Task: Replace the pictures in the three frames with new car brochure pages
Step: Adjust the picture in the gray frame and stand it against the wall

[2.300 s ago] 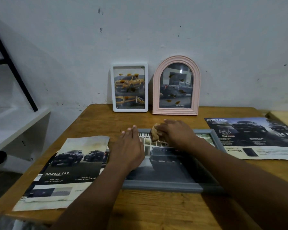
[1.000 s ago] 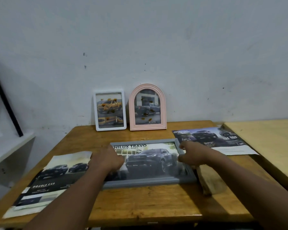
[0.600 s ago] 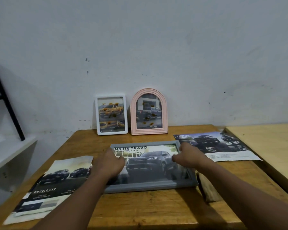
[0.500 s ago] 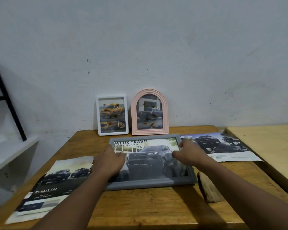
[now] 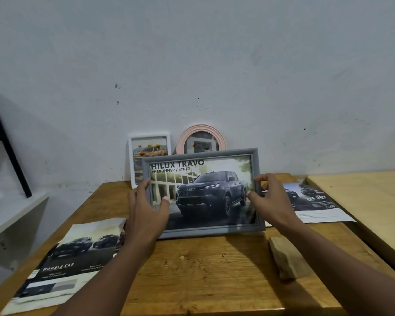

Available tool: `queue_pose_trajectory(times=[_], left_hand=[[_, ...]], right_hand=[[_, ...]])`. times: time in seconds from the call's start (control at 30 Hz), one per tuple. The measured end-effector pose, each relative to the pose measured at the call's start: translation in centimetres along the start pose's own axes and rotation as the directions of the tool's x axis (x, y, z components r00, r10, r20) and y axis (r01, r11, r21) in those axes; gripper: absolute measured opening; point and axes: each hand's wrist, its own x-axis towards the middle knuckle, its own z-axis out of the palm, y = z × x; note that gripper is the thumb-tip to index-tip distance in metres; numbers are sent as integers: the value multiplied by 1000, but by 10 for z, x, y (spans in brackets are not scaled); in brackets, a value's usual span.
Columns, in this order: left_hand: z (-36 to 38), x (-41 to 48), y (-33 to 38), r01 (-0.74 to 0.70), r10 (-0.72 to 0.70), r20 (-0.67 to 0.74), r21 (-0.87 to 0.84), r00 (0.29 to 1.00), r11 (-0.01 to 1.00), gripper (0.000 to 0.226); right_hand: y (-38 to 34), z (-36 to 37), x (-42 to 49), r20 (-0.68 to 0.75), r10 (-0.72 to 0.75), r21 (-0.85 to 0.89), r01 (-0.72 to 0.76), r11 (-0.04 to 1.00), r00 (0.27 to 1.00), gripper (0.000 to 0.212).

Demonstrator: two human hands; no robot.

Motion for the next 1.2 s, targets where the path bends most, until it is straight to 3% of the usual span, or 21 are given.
queue_pose_trajectory(times=[0.5,0.73,0.93,1.2], left_hand=[[39,-14,16,-102,100,-18,-149,995,984,70],[76,0,51,-150,169,66,-221,983,964,79],[119,19,90,-207,232,90,-226,969,952,81],[147,49,110,-230,246,52,-210,968,950,79]], right_hand=[[25,-23,13,-58,14,-43,-16,999,998,37],[27,-63,44,-121,-28,-95,17,995,992,38],[35,-110,79,-200,2,-102,-22,995,980,37],[35,-127,116,-198,16,-67,-30,997,980,35]])
